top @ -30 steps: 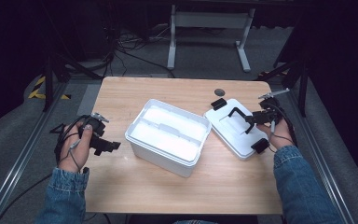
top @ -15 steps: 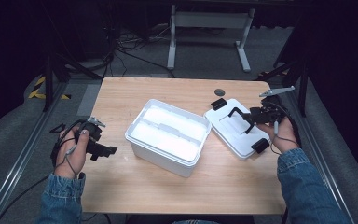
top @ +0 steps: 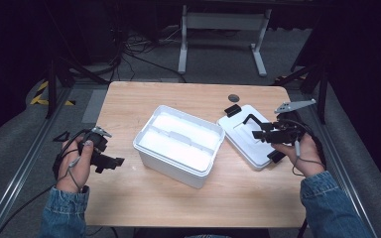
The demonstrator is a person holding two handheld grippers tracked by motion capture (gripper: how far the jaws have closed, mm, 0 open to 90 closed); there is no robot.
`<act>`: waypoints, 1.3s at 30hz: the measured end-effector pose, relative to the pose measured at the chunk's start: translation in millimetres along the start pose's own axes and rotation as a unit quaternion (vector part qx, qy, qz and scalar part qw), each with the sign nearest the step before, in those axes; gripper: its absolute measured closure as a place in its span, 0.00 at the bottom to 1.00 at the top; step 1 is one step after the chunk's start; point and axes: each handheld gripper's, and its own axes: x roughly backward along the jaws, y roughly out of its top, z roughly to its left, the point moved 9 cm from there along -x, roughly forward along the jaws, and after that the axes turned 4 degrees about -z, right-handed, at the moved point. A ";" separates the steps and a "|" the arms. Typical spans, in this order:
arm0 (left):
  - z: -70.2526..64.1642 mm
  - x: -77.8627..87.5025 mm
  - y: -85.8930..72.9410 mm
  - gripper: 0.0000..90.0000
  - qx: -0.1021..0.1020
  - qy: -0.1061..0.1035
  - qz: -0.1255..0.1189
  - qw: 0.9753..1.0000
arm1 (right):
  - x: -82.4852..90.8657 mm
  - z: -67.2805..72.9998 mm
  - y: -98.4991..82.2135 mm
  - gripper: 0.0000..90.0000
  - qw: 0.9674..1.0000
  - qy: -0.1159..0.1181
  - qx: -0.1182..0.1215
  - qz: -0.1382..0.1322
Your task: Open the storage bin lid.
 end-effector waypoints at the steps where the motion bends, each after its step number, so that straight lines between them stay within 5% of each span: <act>1: 0.2 -0.4 0.4 0.19 -0.006 0.000 0.000 1.000 | 1.0 3.7 -0.6 0.55 1.000 0.003 0.002 -0.001; 17: -0.5 -0.1 -2.7 0.19 -0.004 -0.006 0.007 1.000 | -3.7 37.5 -28.3 0.55 0.999 0.051 -0.008 0.003; 27: -1.2 -2.5 -1.3 0.19 -0.010 -0.005 0.009 1.000 | -8.7 59.9 -36.5 0.54 0.997 0.069 0.014 0.007; 39: -1.2 -0.6 0.3 0.19 -0.006 -0.007 0.004 1.000 | -16.1 64.9 -58.4 0.55 0.998 0.053 0.020 0.001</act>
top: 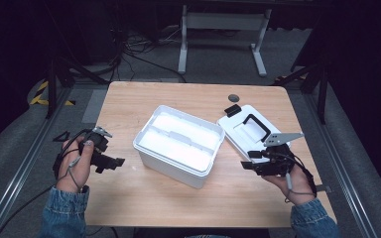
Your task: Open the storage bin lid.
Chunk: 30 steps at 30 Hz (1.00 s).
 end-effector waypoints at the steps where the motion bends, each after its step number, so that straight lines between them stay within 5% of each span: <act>1: 0.3 -0.1 0.0 0.19 -0.001 0.000 0.001 1.000 | -3.2 0.9 -3.4 0.55 1.000 0.001 -0.001 0.003; 21: 0.1 -3.5 2.9 0.19 -0.007 0.000 0.005 1.000 | -50.5 7.7 -45.6 0.54 0.999 0.003 0.004 0.050; 30: 0.8 -4.1 4.0 0.19 -0.011 -0.001 0.004 1.000 | -60.9 3.5 -52.9 0.53 0.999 -0.016 0.018 0.033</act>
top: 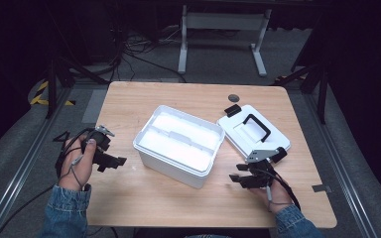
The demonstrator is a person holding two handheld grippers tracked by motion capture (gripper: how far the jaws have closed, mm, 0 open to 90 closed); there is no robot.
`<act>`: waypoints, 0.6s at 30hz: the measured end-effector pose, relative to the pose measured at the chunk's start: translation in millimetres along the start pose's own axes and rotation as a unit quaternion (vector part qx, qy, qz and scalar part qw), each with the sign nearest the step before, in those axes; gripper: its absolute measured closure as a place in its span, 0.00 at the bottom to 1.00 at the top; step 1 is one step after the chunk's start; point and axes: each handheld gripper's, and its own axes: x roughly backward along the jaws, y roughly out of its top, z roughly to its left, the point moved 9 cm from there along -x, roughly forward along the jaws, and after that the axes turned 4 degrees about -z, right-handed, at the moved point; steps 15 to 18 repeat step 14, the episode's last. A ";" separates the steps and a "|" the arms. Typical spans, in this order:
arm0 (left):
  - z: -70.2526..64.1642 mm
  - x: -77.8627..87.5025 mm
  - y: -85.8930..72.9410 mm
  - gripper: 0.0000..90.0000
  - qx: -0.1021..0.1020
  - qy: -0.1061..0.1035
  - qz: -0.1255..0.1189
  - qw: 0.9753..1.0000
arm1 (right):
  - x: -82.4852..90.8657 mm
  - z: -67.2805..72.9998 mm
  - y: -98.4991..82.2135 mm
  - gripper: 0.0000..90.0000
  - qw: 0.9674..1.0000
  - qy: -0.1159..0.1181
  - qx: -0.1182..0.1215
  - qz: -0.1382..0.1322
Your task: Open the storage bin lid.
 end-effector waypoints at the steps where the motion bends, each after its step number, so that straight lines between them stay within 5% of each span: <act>1: 0.0 0.0 0.1 0.19 0.000 0.000 0.000 1.000 | 0.0 0.0 0.0 0.53 1.000 0.000 0.000 0.000; 18: -1.2 -0.5 1.7 0.19 0.003 -0.005 -0.002 1.000 | -12.9 2.6 -6.3 0.51 1.000 -0.005 0.022 0.006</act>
